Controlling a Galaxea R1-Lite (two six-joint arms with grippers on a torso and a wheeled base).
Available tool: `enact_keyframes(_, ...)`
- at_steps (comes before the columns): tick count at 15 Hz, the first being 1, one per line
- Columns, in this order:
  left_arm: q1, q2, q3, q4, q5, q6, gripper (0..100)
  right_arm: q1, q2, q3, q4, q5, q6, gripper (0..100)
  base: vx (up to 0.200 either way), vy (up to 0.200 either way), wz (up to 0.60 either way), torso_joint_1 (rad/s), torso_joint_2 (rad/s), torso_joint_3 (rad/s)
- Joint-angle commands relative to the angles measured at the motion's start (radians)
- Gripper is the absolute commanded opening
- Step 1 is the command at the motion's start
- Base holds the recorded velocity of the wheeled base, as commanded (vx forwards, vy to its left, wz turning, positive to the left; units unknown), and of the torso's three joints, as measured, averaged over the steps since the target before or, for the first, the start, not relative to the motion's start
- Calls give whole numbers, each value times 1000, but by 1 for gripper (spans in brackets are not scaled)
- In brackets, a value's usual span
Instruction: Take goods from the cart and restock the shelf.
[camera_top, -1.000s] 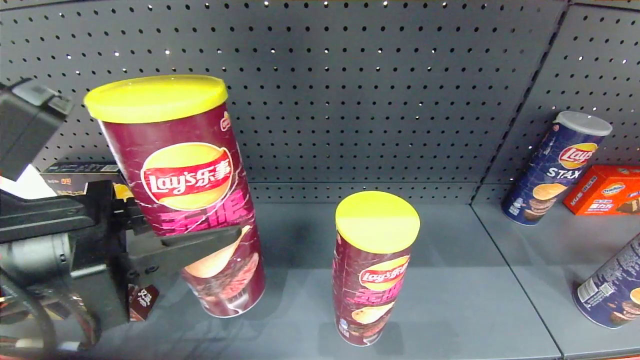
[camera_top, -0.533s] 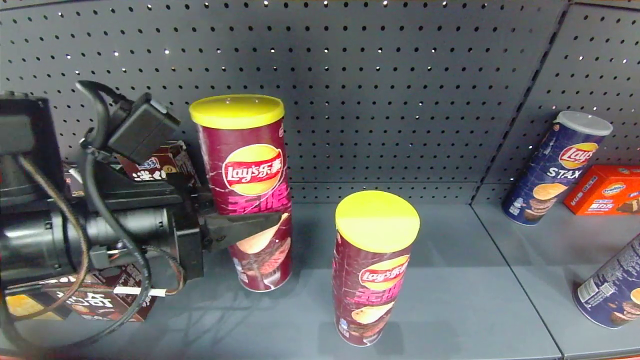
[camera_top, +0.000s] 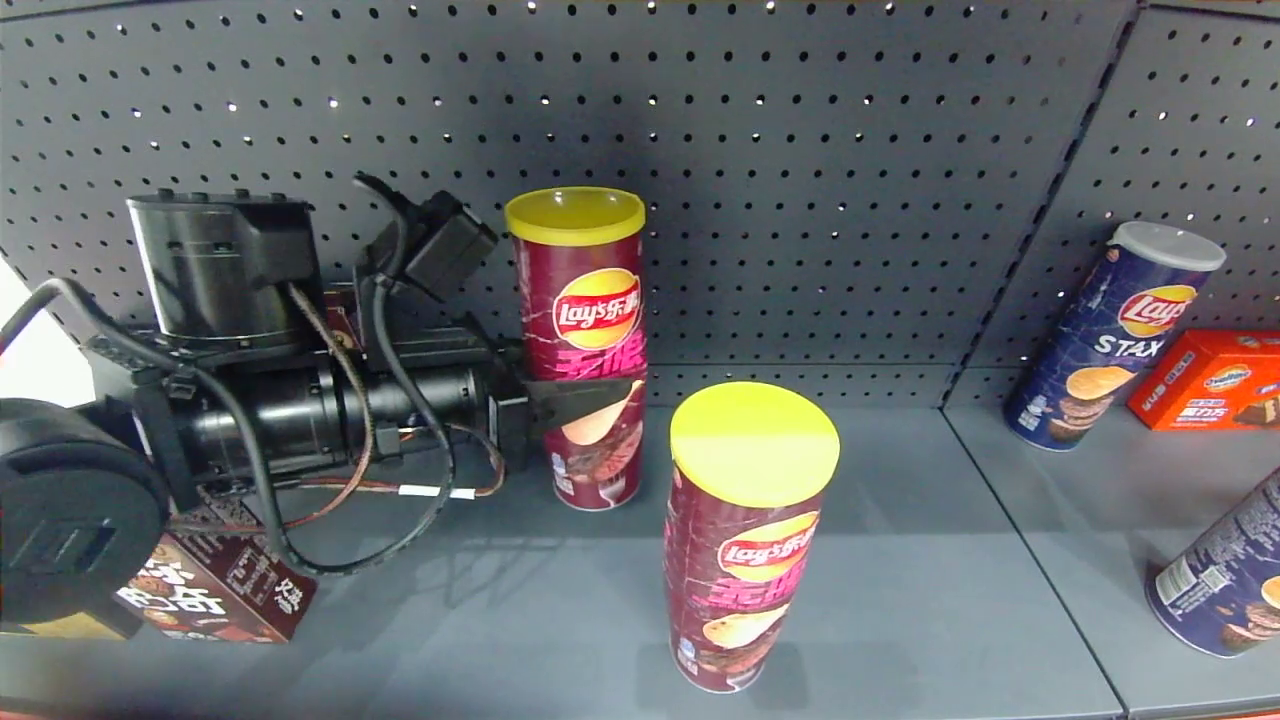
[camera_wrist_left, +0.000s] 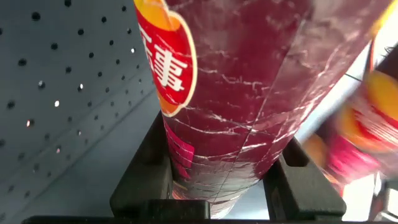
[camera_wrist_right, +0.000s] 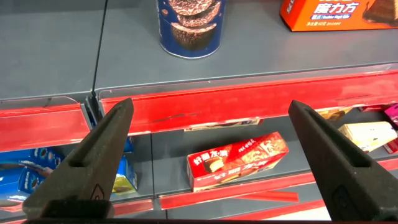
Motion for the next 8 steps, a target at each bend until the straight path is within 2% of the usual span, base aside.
enact_keyframes(1,1,76,-44,0,-2,1,0,0,2,0,0,0,-1,100,0,0,0,0,0,0)
enact_keyframes(8,-8,217,-88,-146,-2,1,0,0,0,0,0,0,-1,100,0,0,0,0,0,0)
